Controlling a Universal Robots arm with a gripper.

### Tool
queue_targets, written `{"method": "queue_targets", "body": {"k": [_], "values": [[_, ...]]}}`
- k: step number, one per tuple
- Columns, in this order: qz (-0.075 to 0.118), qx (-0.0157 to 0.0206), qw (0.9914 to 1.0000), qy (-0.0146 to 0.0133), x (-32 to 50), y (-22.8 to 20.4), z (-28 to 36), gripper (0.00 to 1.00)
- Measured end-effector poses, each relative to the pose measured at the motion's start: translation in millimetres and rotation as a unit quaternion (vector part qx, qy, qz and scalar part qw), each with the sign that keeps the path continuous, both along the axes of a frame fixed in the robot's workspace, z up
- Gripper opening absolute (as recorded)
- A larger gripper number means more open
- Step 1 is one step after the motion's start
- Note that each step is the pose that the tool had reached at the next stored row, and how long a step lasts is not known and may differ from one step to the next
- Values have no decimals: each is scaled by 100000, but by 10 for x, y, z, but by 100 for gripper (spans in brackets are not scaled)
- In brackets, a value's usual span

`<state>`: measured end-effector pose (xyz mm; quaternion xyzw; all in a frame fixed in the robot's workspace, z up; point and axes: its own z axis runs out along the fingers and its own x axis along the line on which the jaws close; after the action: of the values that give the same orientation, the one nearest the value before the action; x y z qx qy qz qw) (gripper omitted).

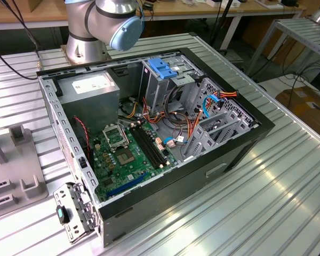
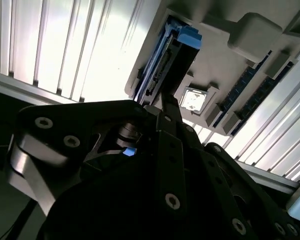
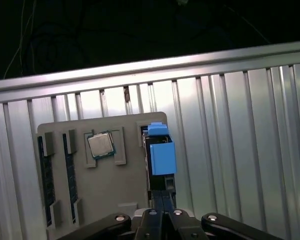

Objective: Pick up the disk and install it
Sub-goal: 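Pick up the disk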

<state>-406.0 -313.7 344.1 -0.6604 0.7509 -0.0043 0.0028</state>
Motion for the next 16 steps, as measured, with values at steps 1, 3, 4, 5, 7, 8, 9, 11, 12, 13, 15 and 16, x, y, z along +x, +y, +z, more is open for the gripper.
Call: {"method": "queue_targets", "body": {"k": [1, 3, 4, 5, 7, 8, 9, 11, 12, 13, 15, 16], "values": [[415, -3, 99999, -4, -5, 0, -6, 11], [1117, -3, 99994, -14, -14, 0, -11, 11], [1133, -2, 99994, -17, -14, 0, -12, 11], [1143, -2, 99993, -18, -14, 0, -12, 11], [1173, -2, 99993, -17, -15, 0, -12, 11], [1183, -3, 99993, -19, -15, 0, -12, 11], [1204, -3, 99993, -18, -15, 0, -12, 11], [1223, -4, 99993, -17, -15, 0, -12, 11], [1237, -1, 99992, -19, -15, 0, -12, 11], [1250, -2, 99992, -16, -15, 0, -12, 11], [1277, -2, 99992, -19, -15, 0, -12, 17], [1286, -2, 99992, -19, -15, 0, -12, 17]]}}
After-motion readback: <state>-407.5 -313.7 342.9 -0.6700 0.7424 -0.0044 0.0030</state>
